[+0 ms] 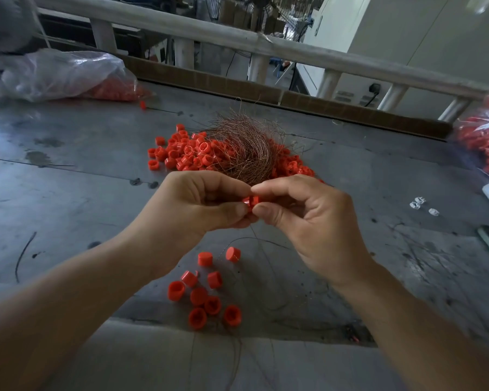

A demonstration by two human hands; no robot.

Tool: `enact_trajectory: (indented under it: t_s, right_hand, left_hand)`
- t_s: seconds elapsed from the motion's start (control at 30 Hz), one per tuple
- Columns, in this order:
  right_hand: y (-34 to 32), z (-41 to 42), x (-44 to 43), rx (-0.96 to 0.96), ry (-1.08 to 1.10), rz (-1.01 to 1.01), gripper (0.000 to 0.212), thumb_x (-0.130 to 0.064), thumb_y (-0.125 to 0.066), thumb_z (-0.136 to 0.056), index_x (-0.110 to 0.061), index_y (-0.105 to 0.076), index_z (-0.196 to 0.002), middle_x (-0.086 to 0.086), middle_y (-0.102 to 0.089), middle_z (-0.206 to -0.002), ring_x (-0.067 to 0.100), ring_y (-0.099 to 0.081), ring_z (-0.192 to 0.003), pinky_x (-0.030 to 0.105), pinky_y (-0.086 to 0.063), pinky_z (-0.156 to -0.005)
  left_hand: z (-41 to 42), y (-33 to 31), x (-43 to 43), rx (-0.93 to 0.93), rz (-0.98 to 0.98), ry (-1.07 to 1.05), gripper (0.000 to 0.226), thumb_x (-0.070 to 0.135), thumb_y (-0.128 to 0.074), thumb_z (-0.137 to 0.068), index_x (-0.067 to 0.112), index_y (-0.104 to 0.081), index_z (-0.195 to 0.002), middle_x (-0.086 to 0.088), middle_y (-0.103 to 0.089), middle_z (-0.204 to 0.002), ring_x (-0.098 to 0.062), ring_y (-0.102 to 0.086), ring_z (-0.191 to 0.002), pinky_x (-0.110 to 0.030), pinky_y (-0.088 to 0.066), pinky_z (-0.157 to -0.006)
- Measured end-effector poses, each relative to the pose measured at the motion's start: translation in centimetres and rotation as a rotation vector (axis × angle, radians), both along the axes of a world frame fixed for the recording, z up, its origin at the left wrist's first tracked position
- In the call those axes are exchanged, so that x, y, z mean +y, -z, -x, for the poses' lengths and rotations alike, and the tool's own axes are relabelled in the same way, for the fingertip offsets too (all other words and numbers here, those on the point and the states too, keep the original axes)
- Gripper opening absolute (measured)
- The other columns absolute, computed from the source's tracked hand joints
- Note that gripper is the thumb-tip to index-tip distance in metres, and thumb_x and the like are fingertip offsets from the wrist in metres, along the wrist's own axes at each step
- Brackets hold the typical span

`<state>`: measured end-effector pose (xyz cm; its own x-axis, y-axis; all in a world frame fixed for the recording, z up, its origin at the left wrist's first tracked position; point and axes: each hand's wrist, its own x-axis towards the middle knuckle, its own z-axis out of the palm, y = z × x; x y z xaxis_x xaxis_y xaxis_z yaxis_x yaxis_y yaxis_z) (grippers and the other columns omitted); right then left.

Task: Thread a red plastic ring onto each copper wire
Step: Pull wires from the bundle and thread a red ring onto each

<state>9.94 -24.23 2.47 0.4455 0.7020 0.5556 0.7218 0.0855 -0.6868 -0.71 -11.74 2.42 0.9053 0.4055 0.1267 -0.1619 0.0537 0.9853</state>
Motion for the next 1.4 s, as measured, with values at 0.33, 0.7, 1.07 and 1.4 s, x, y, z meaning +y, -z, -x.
enact_trajectory:
  t_s: [0.33, 0.7, 1.07, 1.4]
  right_hand:
    - [0.18, 0.21, -0.02, 0.071, -0.022, -0.027, 0.025, -0.013, -0.070, -0.070, -0.022, -0.064, -0.093, -0.002, -0.068, -0.085, 0.008, -0.067, -0.078, 0.024, -0.055, -0.071]
    - [0.03, 0.24, -0.28, 0.110, -0.074, 0.001, 0.035, 0.001, -0.072, -0.070, -0.025, -0.062, -0.092, -0.004, -0.065, -0.087, 0.002, -0.065, -0.078, 0.012, -0.050, -0.071]
    - [-0.02, 0.25, -0.28, 0.103, -0.015, 0.007, 0.025, -0.013, -0.072, -0.068, -0.022, -0.066, -0.090, -0.007, -0.068, -0.084, 0.005, -0.067, -0.077, 0.019, -0.054, -0.071]
    - [-0.05, 0.25, -0.26, -0.012, -0.011, 0.011, 0.026, -0.009, -0.073, -0.068, -0.019, -0.066, -0.091, -0.015, -0.064, -0.078, 0.003, -0.066, -0.074, 0.013, -0.052, -0.067]
  left_hand:
    - [-0.05, -0.35, -0.31, 0.010, -0.012, -0.025, 0.025, 0.011, -0.063, -0.055, 0.021, -0.075, -0.074, -0.005, -0.073, -0.073, -0.015, -0.070, -0.067, -0.014, -0.052, -0.059]
    - [-0.04, -0.27, -0.24, 0.014, -0.023, -0.052, 0.023, 0.009, -0.064, -0.055, 0.014, -0.069, -0.077, -0.005, -0.073, -0.070, -0.014, -0.070, -0.064, -0.013, -0.052, -0.058]
    - [-0.04, -0.22, -0.40, 0.010, -0.080, -0.072, 0.025, 0.011, -0.064, -0.053, 0.017, -0.069, -0.077, -0.003, -0.073, -0.070, -0.013, -0.070, -0.063, -0.012, -0.051, -0.058]
    - [0.24, -0.17, -0.14, 0.034, -0.064, 0.019, 0.025, 0.011, -0.063, -0.055, 0.021, -0.075, -0.075, -0.005, -0.073, -0.070, -0.013, -0.070, -0.064, -0.013, -0.052, -0.057]
